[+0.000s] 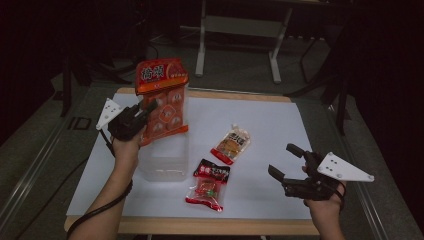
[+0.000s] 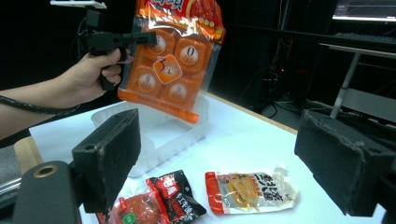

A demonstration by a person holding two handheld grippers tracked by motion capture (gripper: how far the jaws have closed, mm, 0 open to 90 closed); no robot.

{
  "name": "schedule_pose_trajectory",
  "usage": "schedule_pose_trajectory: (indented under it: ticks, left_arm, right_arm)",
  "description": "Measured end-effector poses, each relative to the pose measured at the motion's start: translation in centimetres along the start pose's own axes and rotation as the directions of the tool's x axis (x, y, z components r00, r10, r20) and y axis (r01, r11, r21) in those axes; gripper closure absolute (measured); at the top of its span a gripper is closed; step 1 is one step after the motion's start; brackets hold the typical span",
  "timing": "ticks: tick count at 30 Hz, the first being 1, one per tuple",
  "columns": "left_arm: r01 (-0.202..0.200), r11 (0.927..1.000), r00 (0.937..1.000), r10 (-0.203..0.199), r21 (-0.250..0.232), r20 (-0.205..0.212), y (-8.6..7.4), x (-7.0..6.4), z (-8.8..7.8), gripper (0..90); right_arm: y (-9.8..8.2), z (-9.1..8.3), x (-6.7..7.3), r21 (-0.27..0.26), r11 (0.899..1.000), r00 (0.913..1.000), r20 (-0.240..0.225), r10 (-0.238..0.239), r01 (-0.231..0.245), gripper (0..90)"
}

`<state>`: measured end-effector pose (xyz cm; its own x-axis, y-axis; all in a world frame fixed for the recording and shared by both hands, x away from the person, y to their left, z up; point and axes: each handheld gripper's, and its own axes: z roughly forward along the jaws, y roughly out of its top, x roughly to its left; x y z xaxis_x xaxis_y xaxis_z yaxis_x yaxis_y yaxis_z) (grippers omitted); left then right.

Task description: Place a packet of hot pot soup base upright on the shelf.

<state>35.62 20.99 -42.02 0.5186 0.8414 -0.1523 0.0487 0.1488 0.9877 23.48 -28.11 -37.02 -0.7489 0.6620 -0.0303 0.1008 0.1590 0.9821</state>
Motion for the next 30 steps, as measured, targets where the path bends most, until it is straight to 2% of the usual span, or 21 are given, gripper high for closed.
schedule_pose_trajectory:
  ticks: [2,7,10,12,17,19,24,25,30]
  left_arm:
    - [-0.001,1.0,1.0,0.001,0.007,-0.01,-0.3,0.1,0.2,71.8]
    - [0.025,0.9994,0.9996,-0.025,0.024,-0.013,-1.0,0.2,0.8,71.8]
    - [0.029,0.9987,0.9995,-0.029,0.041,-0.012,-1.2,0.0,1.2,71.8]
    - [0.016,0.9983,0.9997,-0.015,0.055,-0.019,-1.4,-0.2,1.4,71.8]
    - [0.039,0.9971,0.9988,-0.037,0.066,-0.03,-2.2,-0.1,1.6,71.8]
    - [0.065,0.9959,0.9974,-0.063,0.062,-0.034,-2.4,0.2,1.5,71.7]
    - [0.075,0.9947,0.9961,-0.071,0.071,-0.053,-3.0,0.5,1.1,71.7]
    - [0.087,0.9932,0.9953,-0.084,0.077,-0.048,-3.1,0.6,1.1,71.7]
    - [0.061,0.9906,0.9979,-0.058,0.123,-0.029,-3.0,0.7,1.0,71.6]
  right_arm:
    - [0.0,0.0,0.0,-0.002,1.0,1.0,-0.001,-0.001,0.001,14.3]
    - [0.1,-0.1,0.0,-0.005,1.0,1.0,0.005,-0.005,0.005,14.3]
    - [0.1,-0.2,-0.1,-0.006,1.0,1.0,0.006,-0.003,0.003,14.4]
    - [0.1,-0.3,-0.1,-0.008,1.0,1.0,0.007,-0.006,0.006,14.4]
    - [-0.1,-0.4,-0.2,-0.005,1.0,0.9999,0.011,-0.001,0.002,14.4]
    - [-0.1,-0.4,-0.2,-0.005,1.0,0.9999,0.01,-0.001,0.001,14.5]
    - [-0.1,-0.3,-0.1,-0.006,1.0,1.0,0.008,-0.005,0.005,14.5]
    - [-0.1,-0.3,-0.1,-0.007,1.0,1.0,0.008,-0.004,0.004,14.5]
    - [-0.1,-0.3,-0.1,-0.005,1.0,1.0,0.008,0.0,0.0,14.5]
